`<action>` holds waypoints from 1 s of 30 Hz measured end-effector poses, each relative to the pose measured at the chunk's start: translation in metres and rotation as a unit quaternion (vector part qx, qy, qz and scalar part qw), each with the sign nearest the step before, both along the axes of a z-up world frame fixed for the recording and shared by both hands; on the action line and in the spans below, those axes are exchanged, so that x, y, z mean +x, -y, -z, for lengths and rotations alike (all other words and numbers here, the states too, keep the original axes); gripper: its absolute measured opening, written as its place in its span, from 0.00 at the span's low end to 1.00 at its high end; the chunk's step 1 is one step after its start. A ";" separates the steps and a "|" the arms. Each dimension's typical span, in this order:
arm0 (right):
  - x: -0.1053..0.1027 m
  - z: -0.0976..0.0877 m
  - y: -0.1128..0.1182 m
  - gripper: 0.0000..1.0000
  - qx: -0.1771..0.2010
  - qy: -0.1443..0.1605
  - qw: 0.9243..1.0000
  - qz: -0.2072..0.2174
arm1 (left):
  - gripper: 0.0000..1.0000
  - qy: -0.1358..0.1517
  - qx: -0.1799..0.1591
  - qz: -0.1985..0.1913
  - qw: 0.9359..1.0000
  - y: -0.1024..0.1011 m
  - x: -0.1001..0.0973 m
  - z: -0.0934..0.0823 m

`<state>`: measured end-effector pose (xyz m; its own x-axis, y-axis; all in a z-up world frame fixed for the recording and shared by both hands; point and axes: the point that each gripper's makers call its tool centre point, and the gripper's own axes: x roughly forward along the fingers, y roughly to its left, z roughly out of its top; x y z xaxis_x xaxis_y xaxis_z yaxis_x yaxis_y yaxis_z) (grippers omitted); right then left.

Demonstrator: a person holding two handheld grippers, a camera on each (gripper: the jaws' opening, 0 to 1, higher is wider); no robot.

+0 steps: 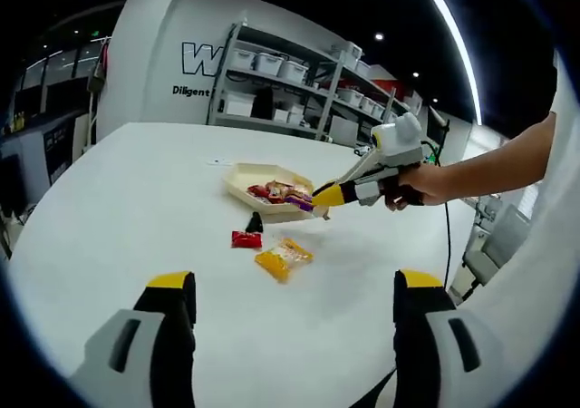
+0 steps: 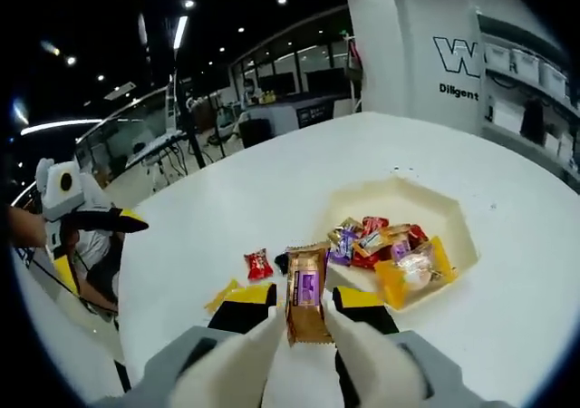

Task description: Place the target food into the container with the food tongs after gripping and lifting it, then release it inside without dropping or visibly crushing the food.

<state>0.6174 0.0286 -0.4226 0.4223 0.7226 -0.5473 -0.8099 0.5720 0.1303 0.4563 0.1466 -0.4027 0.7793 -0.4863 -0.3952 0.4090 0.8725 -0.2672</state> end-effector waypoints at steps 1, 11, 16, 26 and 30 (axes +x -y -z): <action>0.004 -0.003 0.001 0.19 0.000 0.002 1.000 0.001 | 0.89 0.000 0.000 0.000 1.000 0.000 0.000 0.000; 0.055 -0.045 0.009 0.19 0.015 0.045 0.998 0.036 | 0.89 0.001 0.000 -0.002 1.000 -0.003 0.000 -0.001; 0.067 -0.058 0.008 0.19 0.020 0.058 0.997 0.041 | 0.88 0.002 0.000 -0.005 1.000 -0.004 0.000 -0.002; 0.077 -0.068 0.004 0.20 0.017 0.086 0.995 0.037 | 0.89 0.005 -0.003 -0.014 1.000 -0.005 -0.001 -0.004; 0.078 -0.070 0.003 0.21 0.023 0.088 0.995 0.039 | 0.89 0.002 0.000 -0.015 1.000 -0.006 -0.004 -0.003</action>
